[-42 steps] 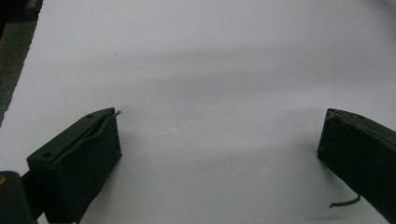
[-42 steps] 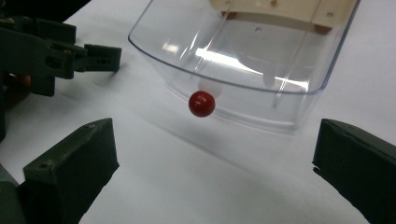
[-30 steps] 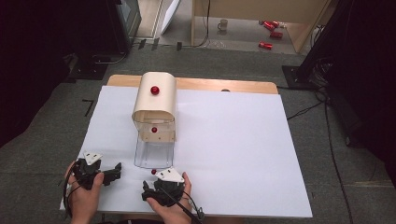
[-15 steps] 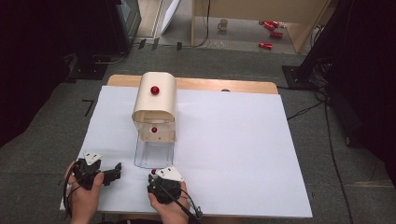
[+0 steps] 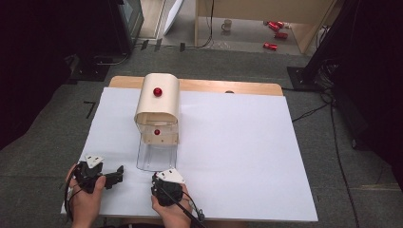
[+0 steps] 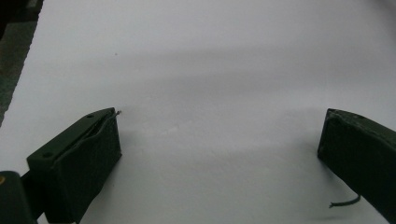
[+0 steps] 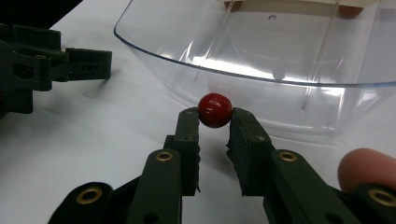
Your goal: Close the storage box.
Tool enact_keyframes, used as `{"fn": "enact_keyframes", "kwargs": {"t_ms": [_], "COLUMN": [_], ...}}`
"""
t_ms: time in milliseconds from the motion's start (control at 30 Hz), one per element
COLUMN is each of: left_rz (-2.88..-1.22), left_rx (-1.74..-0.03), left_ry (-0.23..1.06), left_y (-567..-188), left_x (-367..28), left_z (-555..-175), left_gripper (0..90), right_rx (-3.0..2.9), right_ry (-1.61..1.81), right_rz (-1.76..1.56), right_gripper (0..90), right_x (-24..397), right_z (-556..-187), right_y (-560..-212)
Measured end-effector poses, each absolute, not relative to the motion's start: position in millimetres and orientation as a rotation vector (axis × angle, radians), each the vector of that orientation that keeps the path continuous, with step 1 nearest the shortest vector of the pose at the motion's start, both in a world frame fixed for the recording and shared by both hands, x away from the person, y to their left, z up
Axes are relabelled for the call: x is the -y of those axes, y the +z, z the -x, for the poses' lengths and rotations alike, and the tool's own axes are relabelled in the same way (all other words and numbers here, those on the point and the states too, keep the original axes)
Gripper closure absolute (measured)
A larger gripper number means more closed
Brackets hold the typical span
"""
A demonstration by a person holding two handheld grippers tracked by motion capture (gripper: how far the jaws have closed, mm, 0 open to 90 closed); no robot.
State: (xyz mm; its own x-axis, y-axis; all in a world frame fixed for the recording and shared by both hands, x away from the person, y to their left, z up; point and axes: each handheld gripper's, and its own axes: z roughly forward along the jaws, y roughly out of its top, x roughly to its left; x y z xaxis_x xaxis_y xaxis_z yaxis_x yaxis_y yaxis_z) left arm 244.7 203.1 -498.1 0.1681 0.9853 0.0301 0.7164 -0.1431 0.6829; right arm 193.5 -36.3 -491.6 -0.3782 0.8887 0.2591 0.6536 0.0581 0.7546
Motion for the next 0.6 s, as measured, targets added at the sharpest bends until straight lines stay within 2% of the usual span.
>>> {"fn": "enact_keyframes", "kwargs": {"t_ms": [600], "left_rz": [-1.922], "left_rx": [-1.604], "left_ry": [0.666], "left_y": [-498], "left_x": [-203], "left_z": [-245], "left_gripper": [0.0], "right_rx": [-2.047], "right_ry": [1.238], "right_rz": [-1.550], "right_gripper": [75.2], "right_x": [41], "right_z": [-198], "right_y": [-478]}}
